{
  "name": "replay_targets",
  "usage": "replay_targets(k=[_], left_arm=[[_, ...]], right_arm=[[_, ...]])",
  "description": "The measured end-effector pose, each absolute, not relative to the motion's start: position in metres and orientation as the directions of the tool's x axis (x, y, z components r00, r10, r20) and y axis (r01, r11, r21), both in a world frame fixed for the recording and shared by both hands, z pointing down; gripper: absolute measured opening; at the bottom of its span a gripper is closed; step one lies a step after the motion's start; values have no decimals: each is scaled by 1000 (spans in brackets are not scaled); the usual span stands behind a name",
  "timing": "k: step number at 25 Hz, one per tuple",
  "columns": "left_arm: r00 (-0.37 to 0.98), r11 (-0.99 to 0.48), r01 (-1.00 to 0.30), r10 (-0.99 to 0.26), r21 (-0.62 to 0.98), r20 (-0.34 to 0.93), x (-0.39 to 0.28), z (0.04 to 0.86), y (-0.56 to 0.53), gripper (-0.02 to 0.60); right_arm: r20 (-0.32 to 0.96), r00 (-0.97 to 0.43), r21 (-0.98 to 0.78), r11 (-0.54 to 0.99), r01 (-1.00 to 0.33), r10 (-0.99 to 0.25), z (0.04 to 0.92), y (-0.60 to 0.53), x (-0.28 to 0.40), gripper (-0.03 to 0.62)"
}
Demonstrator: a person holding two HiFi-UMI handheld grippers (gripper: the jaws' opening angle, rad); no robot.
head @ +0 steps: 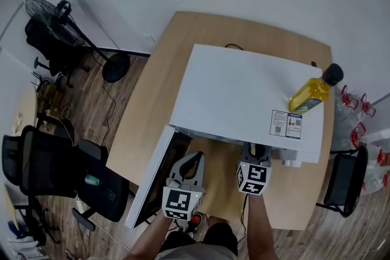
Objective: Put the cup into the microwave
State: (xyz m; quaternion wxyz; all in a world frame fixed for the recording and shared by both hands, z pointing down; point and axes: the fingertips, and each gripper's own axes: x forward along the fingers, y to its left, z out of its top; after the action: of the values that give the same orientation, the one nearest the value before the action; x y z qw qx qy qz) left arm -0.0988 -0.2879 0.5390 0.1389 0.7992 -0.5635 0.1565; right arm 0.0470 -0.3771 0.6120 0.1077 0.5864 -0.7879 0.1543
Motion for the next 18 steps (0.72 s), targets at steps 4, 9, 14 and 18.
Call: replay_targets(k=[4, 9, 14, 18], left_arm=[[323, -334, -942, -859, 44, 397, -101, 534, -278, 25], [334, -344, -938, -863, 44, 380, -106, 521, -262, 25], [351, -363, -931, -867, 33, 354, -110, 506, -244, 25], [368, -381, -924, -873, 23, 320, -112, 486, -228, 25]], right_arm=[[353, -282, -109, 260, -959, -892, 609, -366, 47, 72], [345, -272, -103, 252, -962, -899, 597, -346, 43, 72], [315, -261, -96, 243, -965, -913, 576, -326, 40, 72], [280, -254, -92, 237, -967, -926, 550, -303, 37, 72]])
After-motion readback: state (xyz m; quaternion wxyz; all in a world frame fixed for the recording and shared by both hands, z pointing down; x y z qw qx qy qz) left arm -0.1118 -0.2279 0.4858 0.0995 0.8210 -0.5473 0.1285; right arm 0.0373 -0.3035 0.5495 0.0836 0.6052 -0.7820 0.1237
